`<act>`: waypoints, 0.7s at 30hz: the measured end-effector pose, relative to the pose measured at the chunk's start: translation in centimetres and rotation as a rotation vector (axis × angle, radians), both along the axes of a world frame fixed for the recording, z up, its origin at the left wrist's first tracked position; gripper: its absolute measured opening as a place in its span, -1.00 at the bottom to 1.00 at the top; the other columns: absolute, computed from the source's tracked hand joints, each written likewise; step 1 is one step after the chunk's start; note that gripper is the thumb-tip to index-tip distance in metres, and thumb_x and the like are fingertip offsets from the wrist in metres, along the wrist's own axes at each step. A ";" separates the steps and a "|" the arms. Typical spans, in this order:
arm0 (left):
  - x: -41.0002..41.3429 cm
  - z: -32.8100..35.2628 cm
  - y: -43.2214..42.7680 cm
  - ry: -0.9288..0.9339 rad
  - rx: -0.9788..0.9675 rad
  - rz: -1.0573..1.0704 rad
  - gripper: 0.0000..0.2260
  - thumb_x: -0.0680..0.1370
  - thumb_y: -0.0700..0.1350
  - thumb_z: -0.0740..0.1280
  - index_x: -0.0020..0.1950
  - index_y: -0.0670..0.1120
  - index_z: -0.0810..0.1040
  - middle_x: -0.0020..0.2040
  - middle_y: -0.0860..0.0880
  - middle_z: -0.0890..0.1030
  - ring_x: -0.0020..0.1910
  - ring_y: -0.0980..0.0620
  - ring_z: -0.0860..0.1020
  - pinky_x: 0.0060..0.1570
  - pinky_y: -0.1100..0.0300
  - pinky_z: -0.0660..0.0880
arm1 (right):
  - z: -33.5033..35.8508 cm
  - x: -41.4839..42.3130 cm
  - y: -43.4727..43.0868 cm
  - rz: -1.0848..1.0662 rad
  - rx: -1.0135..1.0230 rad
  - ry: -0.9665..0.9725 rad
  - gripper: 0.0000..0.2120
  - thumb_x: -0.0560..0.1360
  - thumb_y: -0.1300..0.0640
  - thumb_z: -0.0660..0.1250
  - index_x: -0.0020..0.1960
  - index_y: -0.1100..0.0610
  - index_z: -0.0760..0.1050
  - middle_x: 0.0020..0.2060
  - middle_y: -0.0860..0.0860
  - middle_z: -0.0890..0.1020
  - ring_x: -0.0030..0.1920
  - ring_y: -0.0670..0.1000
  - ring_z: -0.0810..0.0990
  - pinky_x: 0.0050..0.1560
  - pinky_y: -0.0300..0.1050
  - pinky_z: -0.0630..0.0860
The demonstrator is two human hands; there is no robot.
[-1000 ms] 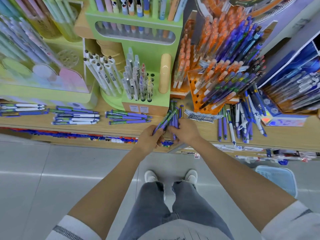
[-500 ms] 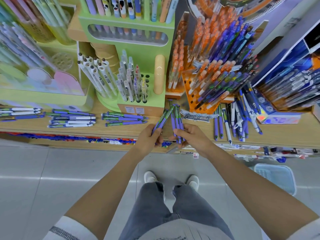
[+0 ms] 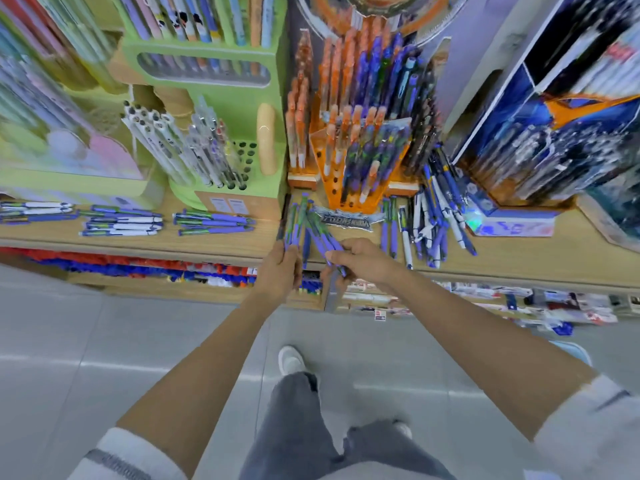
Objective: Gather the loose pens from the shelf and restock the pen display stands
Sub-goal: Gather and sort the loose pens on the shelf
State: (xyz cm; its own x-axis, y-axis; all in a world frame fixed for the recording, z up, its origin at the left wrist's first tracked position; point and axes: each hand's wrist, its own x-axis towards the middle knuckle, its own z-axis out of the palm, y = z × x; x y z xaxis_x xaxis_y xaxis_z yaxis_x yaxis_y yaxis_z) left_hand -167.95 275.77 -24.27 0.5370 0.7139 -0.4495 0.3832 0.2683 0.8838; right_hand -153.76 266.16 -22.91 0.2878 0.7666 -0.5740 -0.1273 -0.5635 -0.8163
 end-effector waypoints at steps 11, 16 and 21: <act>-0.2 -0.8 -1.6 0.078 0.013 0.161 -0.87 0.66 -0.20 0.08 -0.02 -0.17 0.38 -0.22 -0.06 0.53 -0.32 0.03 0.50 -0.33 0.25 0.46 | -1.2 -1.8 -0.9 0.014 0.018 -0.008 -0.89 0.61 0.16 0.28 0.00 0.22 0.46 -0.25 0.10 0.66 -0.53 -0.10 0.55 -0.46 -0.29 0.48; 0.1 -0.7 -1.9 0.057 -0.013 0.097 -0.90 0.66 -0.21 0.08 0.03 -0.18 0.36 -0.37 -0.02 0.36 -0.44 0.04 0.31 -0.42 0.20 0.31 | -1.3 -3.0 -1.2 -0.050 0.070 -0.008 -0.96 0.59 0.17 0.30 0.01 0.13 0.50 -0.33 -0.01 0.65 -0.53 -0.12 0.54 -0.47 -0.29 0.48; 0.8 0.8 -4.9 -0.064 -0.081 0.127 -0.81 0.67 -0.11 0.11 -0.04 -0.16 0.44 -0.52 0.05 0.39 -0.59 0.10 0.33 -0.56 0.32 0.28 | -1.3 -3.5 -3.3 -0.072 0.174 0.024 -0.88 0.60 0.18 0.28 0.12 0.15 0.52 -0.32 0.04 0.67 -0.49 -0.05 0.57 -0.42 -0.25 0.49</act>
State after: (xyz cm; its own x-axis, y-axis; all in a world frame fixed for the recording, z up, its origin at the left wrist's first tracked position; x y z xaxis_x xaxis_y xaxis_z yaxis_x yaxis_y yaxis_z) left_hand -167.20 270.84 -23.51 0.4742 0.7408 -0.4758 0.2852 0.3820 0.8790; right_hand -157.30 262.86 -24.19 0.3337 0.8329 -0.4416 -0.1826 -0.4025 -0.8970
